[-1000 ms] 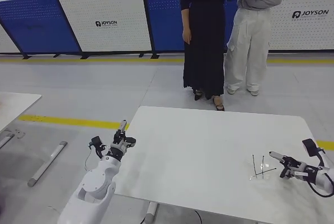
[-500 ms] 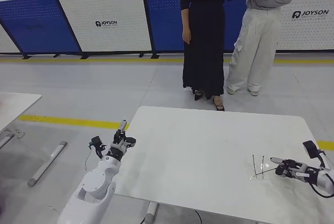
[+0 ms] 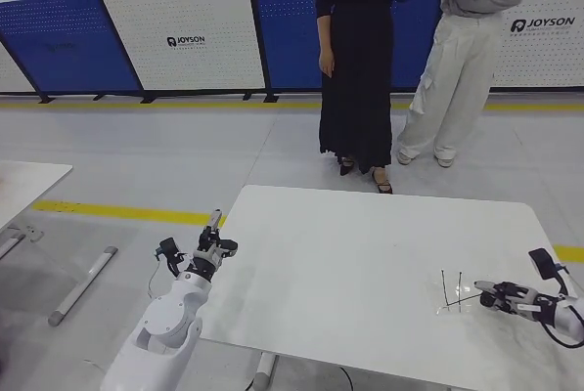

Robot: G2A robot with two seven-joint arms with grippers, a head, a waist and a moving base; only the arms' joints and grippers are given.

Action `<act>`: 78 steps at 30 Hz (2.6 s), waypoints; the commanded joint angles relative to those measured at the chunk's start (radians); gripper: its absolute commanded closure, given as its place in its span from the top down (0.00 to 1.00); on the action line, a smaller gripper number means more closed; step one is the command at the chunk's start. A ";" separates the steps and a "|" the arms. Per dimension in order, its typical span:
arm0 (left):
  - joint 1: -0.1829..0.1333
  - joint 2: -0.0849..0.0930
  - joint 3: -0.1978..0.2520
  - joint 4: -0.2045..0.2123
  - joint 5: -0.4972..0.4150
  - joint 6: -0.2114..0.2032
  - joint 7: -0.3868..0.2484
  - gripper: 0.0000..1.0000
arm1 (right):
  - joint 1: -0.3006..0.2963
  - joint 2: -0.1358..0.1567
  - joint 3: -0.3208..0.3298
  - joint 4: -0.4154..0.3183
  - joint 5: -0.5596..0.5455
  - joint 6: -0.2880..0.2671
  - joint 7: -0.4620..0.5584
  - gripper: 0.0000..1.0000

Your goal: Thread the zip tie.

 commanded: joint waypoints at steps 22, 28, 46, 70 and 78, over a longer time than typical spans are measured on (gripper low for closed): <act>0.000 0.000 0.000 0.000 0.000 0.000 0.000 1.00 | -0.020 0.017 -0.001 -0.013 0.028 -0.008 -0.026 0.00; 0.000 0.000 0.000 0.000 0.000 0.000 0.000 1.00 | -0.053 0.025 0.042 -0.038 0.085 -0.036 -0.022 0.00; 0.000 0.000 0.000 0.000 0.000 0.000 0.000 1.00 | -0.138 0.036 0.138 -0.101 0.316 -0.122 0.048 0.00; 0.000 0.000 0.000 0.000 0.000 0.000 0.000 1.00 | -0.118 -0.019 -0.091 -0.243 0.501 -0.110 -0.220 0.00; 0.000 0.000 0.000 0.000 0.000 0.000 0.000 1.00 | -0.166 -0.046 -0.146 -0.259 0.605 -0.203 -0.401 0.00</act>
